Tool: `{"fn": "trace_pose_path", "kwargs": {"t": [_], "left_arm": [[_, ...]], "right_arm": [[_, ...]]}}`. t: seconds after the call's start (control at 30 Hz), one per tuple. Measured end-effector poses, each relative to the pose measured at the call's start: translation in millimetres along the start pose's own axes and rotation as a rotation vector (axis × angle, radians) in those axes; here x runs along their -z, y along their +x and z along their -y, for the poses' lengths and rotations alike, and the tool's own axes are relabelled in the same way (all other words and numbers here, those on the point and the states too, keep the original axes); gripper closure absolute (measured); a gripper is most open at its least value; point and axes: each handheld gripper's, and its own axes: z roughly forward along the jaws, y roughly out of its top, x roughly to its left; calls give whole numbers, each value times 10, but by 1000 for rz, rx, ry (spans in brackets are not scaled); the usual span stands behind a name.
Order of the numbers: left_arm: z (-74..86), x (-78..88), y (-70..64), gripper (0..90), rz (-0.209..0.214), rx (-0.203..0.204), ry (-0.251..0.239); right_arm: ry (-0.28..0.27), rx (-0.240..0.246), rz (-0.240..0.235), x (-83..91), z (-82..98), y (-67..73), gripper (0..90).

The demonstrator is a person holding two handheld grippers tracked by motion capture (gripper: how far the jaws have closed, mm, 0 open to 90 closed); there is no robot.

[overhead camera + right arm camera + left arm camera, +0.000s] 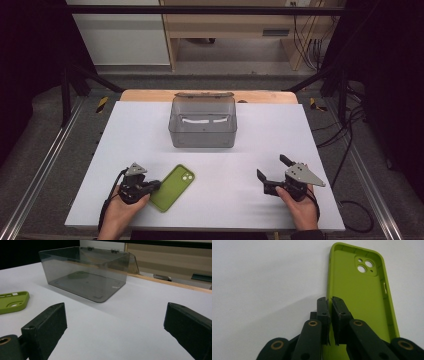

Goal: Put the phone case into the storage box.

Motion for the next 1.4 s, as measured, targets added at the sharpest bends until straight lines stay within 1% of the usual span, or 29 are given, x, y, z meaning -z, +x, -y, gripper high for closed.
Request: {"fn": "trace_pose_path", "kwargs": {"t": [0.17, 0.27, 0.3, 0.33, 0.37, 0.47, 0.5, 0.63, 0.67, 0.77, 0.83, 0.93, 1.0, 1.03, 1.07, 1.13, 1.2, 1.23, 1.27, 1.3, 1.37, 1.4], "left_arm": [[-11, 1, -11, 875, -13, -42, 1], [7, 2, -7, 882, -12, -61, -16], [14, 1, -2, 883, -10, -66, -25], [16, 2, 6, 884, -9, -62, -29], [14, 5, 6, 885, -17, -63, -35], [8, 32, -3, 885, -23, -67, -73], [5, 44, -8, 885, -26, -69, -93], [5, 95, -8, 885, -24, -54, -162], [5, 109, -12, 885, -28, -52, -173], [-7, 143, -27, 885, -29, -49, -218], [-17, 154, -39, 885, -26, -42, -258], [-32, 163, -68, 885, -5, -54, -284], [-40, 167, -84, 885, -5, -62, -290], [-45, 165, -91, 885, -5, -64, -294], [-51, 158, -101, 885, 4, -59, -301], [-65, 157, -111, 885, -5, -66, -311], [-69, 155, -124, 885, 0, -57, -324], [-67, 155, -131, 885, -1, -58, -331], [-64, 163, -135, 885, -14, -62, -336], [-61, 160, -142, 885, -13, -58, -342], [-58, 156, -145, 885, -27, -66, -366], [-61, 145, -148, 885, -24, -58, -378]], "right_arm": [[7, 2, 0, -6, 2, -2, 44], [11, 4, 1, -8, 11, 6, 43], [13, 4, 0, -10, 12, 8, 43], [12, 6, 0, -12, 11, 12, 43], [12, 5, -1, -12, 9, 17, 43], [11, 12, -5, -14, 8, 23, 42], [9, 9, -6, -15, 7, 22, 42], [8, 5, -7, -21, -4, 24, 39], [13, 2, -5, -23, -7, 27, 40], [22, -15, -7, -32, -20, 43, 42], [24, -42, -8, -31, -36, 58, 48], [-11, -70, 2, -18, -71, 75, 51], [-23, -75, 5, -28, -86, 87, 48], [-26, -82, 0, -33, -90, 94, 47], [-27, -86, -10, -39, -90, 101, 45], [-22, -87, -20, -53, -87, 124, 42], [-19, -81, -29, -67, -84, 136, 39], [-16, -83, -17, -71, -87, 142, 41], [-12, -81, 2, -72, -94, 150, 48], [-12, -73, 9, -73, -101, 152, 48], [-20, -75, 1, -58, -120, 157, 43], [-28, -79, -3, -50, -127, 157, 42]]}}
